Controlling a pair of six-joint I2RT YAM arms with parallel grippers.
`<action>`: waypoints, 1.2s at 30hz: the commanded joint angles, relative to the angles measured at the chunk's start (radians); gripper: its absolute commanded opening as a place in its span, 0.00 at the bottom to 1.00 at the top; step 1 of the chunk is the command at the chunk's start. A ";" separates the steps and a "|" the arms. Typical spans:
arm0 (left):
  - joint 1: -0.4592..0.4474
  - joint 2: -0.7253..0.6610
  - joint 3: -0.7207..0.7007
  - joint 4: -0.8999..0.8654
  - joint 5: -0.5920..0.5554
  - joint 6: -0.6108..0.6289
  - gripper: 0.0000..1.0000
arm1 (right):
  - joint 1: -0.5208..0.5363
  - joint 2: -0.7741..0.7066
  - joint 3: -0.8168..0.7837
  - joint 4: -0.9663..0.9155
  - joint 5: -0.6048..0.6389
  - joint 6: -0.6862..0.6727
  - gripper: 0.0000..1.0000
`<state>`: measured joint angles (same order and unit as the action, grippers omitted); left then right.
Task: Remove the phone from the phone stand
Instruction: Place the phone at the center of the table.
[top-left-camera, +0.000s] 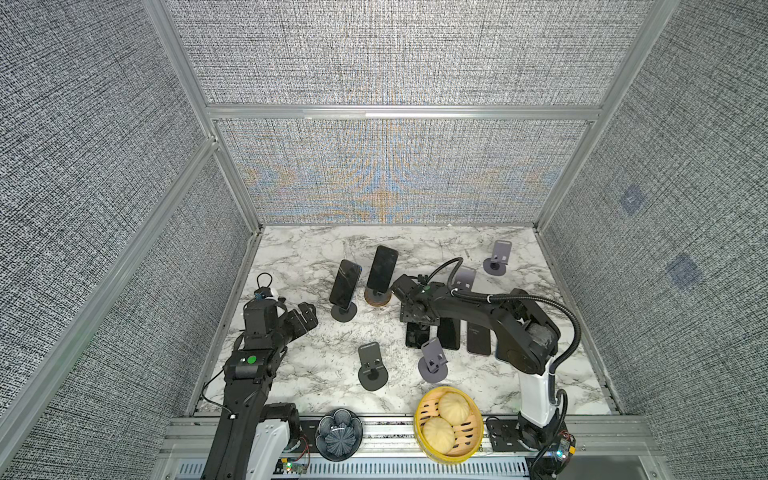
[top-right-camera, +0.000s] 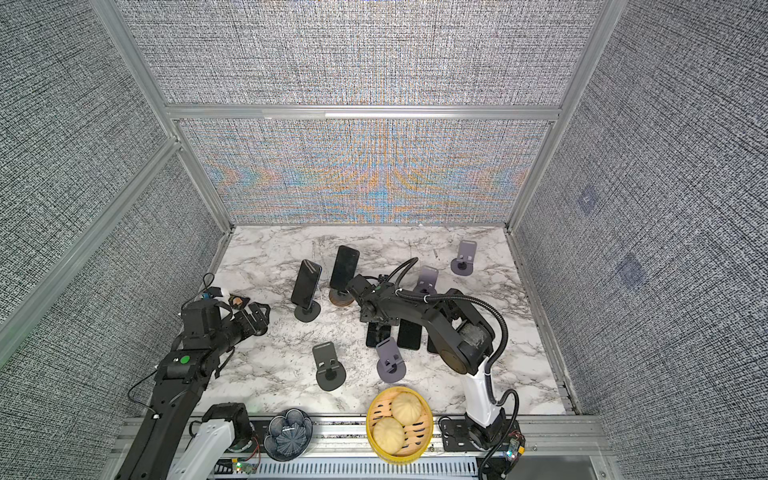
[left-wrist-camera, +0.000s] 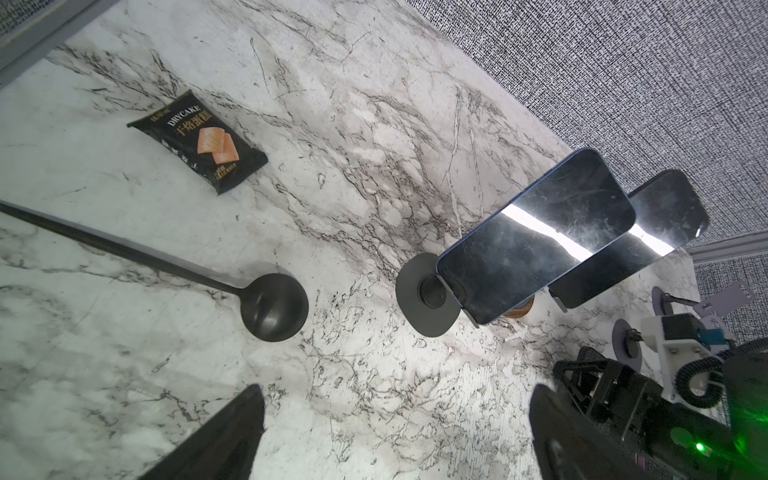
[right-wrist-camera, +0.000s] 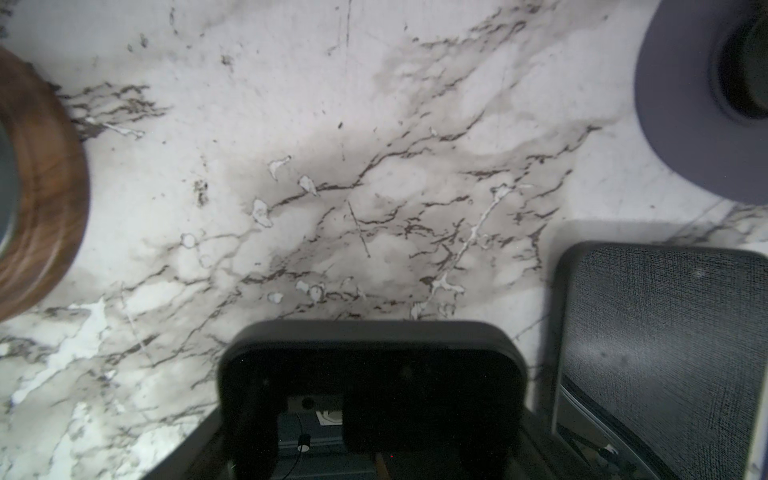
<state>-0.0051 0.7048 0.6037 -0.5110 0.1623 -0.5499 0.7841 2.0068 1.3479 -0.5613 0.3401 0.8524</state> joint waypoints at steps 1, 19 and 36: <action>-0.001 -0.001 0.003 0.010 -0.007 0.010 0.99 | -0.001 0.005 0.003 -0.038 -0.002 -0.007 0.78; 0.000 -0.004 0.000 0.007 -0.007 0.009 1.00 | -0.002 0.000 -0.006 -0.043 -0.004 -0.004 0.79; -0.001 -0.062 0.105 0.032 -0.058 0.042 1.00 | -0.003 -0.236 0.122 -0.126 0.052 -0.134 0.85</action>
<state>-0.0051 0.6510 0.6937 -0.5198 0.1104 -0.5388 0.7811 1.8057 1.4483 -0.6479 0.3573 0.7750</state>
